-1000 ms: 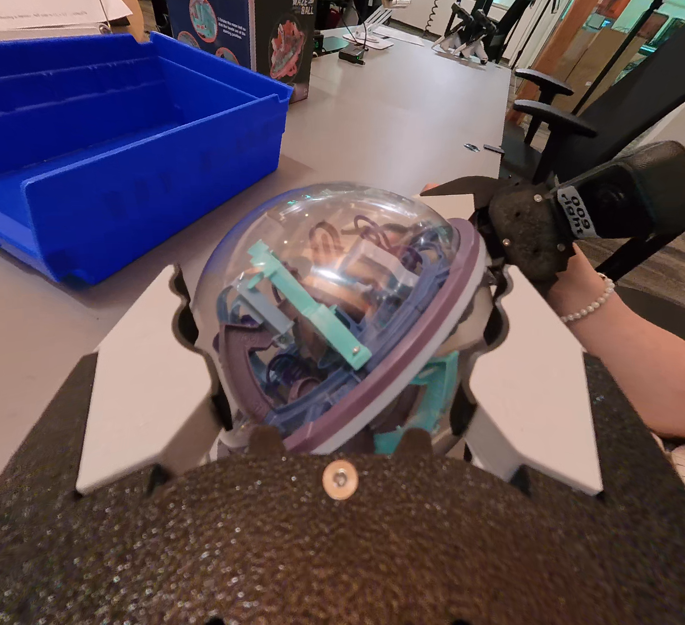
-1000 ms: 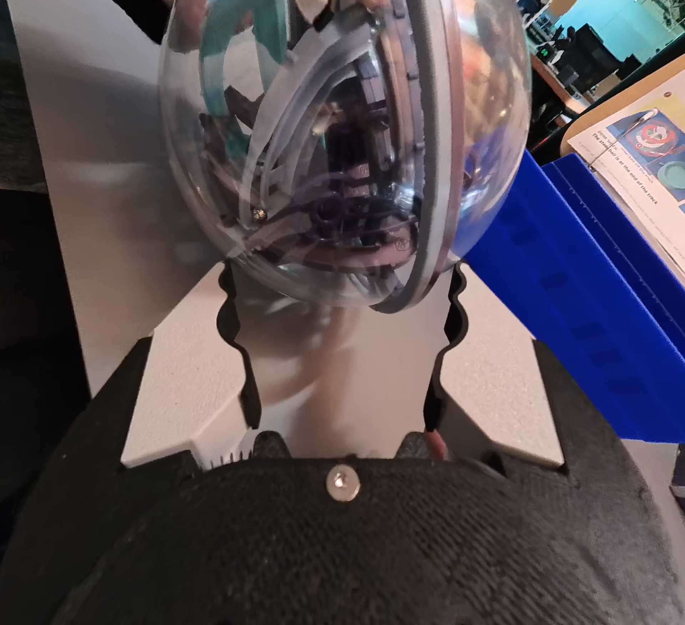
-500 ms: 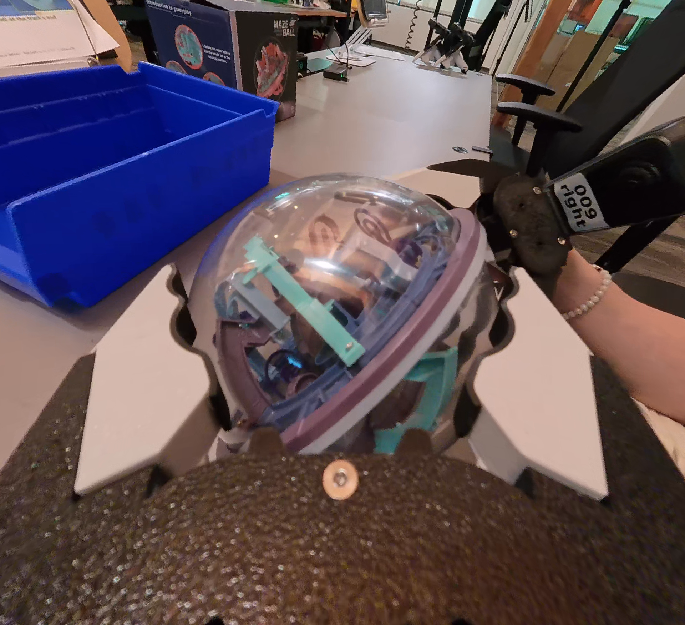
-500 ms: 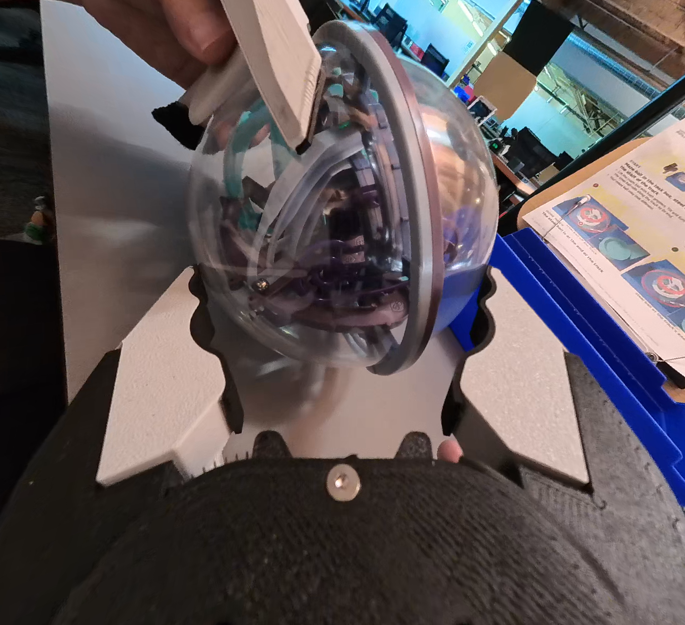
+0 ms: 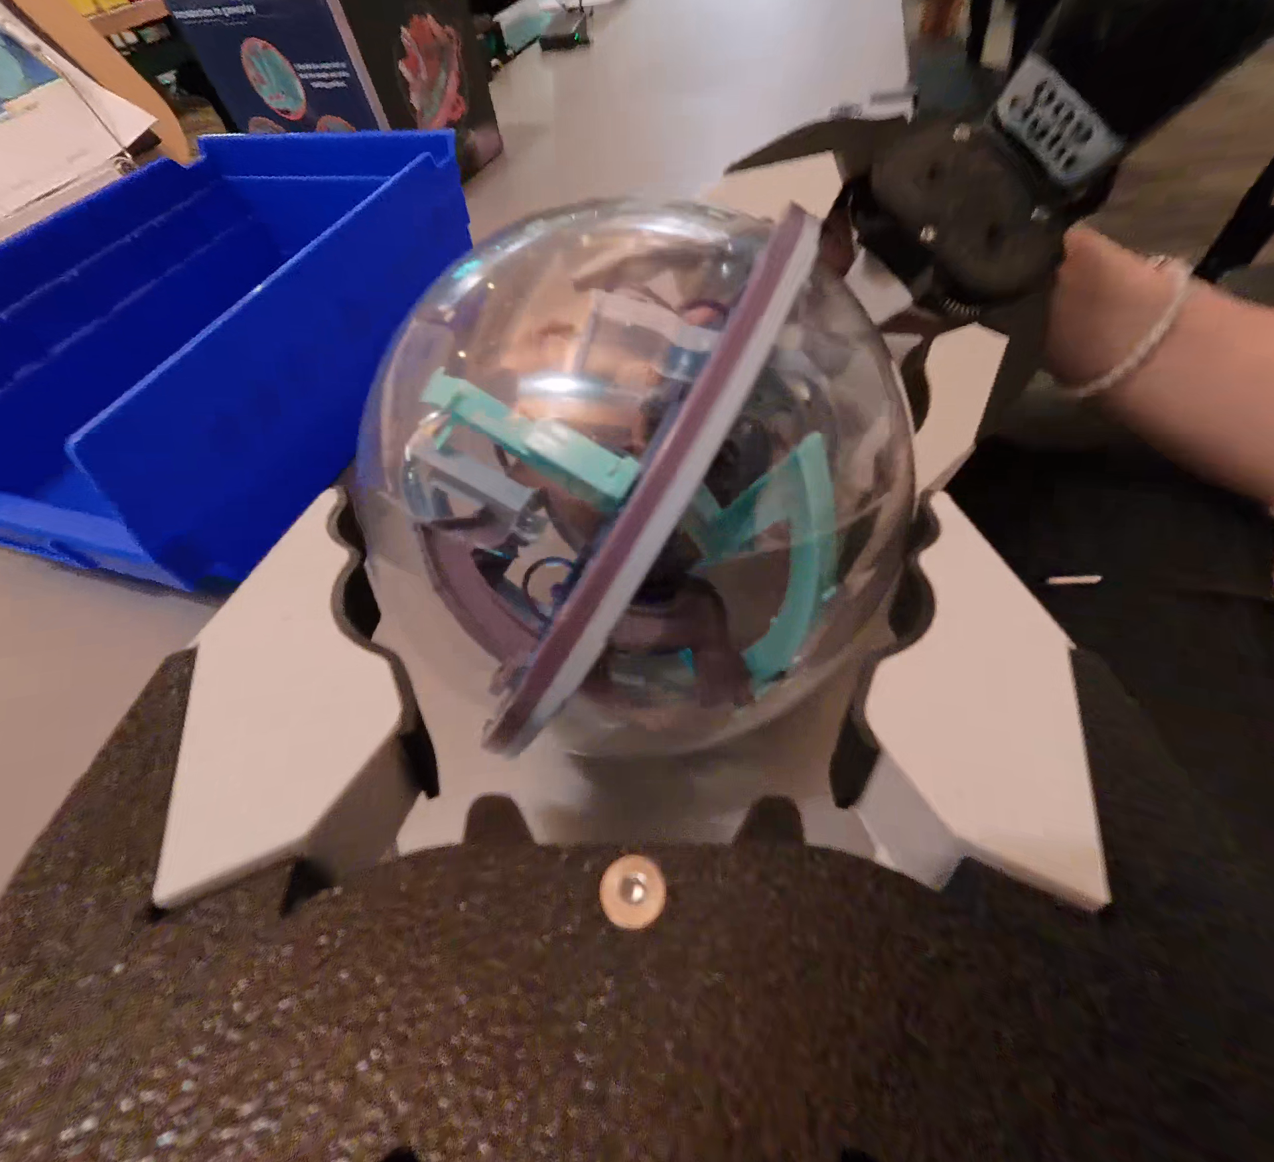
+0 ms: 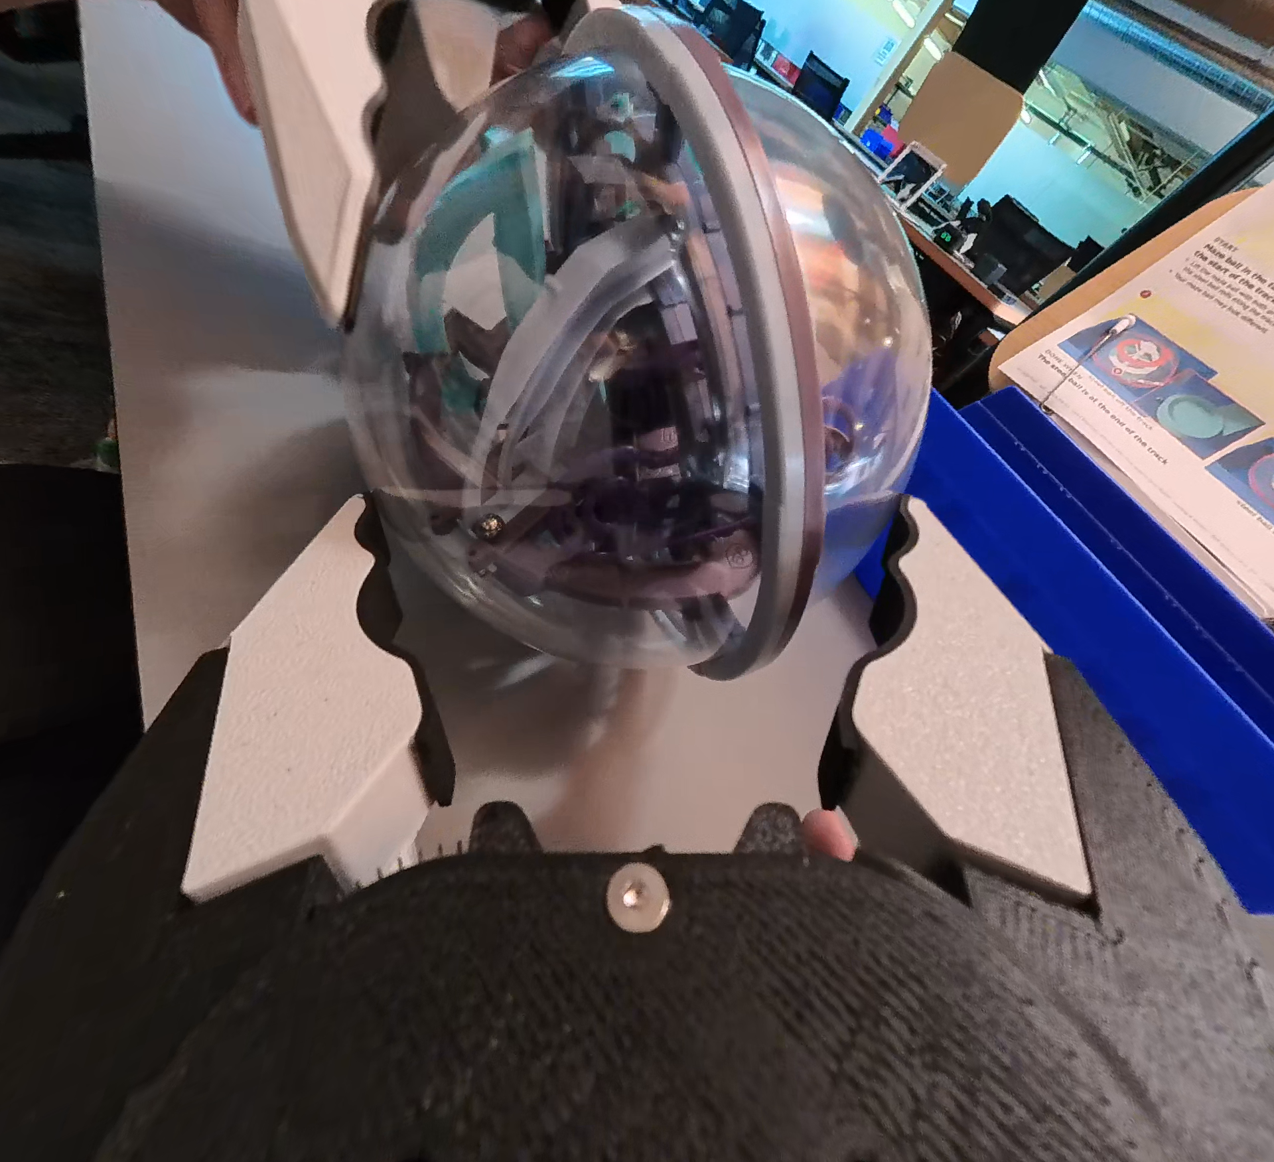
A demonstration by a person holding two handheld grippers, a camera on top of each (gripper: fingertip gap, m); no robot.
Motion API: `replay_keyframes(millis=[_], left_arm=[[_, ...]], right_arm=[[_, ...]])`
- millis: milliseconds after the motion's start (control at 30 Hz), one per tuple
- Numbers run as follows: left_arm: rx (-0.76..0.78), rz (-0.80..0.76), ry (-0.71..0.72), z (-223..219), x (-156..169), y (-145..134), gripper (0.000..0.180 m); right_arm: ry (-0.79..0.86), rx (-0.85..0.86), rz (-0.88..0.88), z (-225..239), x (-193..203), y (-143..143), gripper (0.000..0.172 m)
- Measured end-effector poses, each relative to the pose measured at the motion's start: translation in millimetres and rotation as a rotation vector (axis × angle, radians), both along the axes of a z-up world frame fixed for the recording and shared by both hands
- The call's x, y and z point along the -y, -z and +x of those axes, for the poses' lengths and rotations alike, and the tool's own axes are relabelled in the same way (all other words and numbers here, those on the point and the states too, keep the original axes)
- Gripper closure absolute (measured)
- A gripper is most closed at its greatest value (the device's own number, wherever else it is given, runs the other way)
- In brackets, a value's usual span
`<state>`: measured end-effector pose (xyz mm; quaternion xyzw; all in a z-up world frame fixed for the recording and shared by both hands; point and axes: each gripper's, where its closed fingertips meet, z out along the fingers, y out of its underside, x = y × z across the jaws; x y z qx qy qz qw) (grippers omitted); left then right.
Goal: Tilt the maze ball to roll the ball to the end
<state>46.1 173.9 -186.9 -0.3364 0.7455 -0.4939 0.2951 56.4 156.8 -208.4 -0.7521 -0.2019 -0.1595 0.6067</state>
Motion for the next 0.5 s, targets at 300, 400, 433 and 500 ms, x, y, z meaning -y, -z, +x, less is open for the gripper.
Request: replay_keyframes(millis=[300, 400, 433, 500], left_arm=[[0.013, 0.018, -0.03, 8, -1, 4, 0.024], [-0.014, -0.043, -0.02, 6, -3, 3, 0.024], [-0.021, -0.069, -0.011, 5, -4, 3, 0.024], [-0.029, -0.123, 0.013, 1, -6, 0, 0.024]], right_arm=[[0.028, -0.07, 0.009, 0, -4, -3, 0.032], [0.024, -0.111, 0.032, -5, -9, -9, 0.03], [0.016, -0.124, 0.038, -7, -9, -11, 0.03], [0.0, -0.149, 0.035, -11, -8, -13, 0.032]])
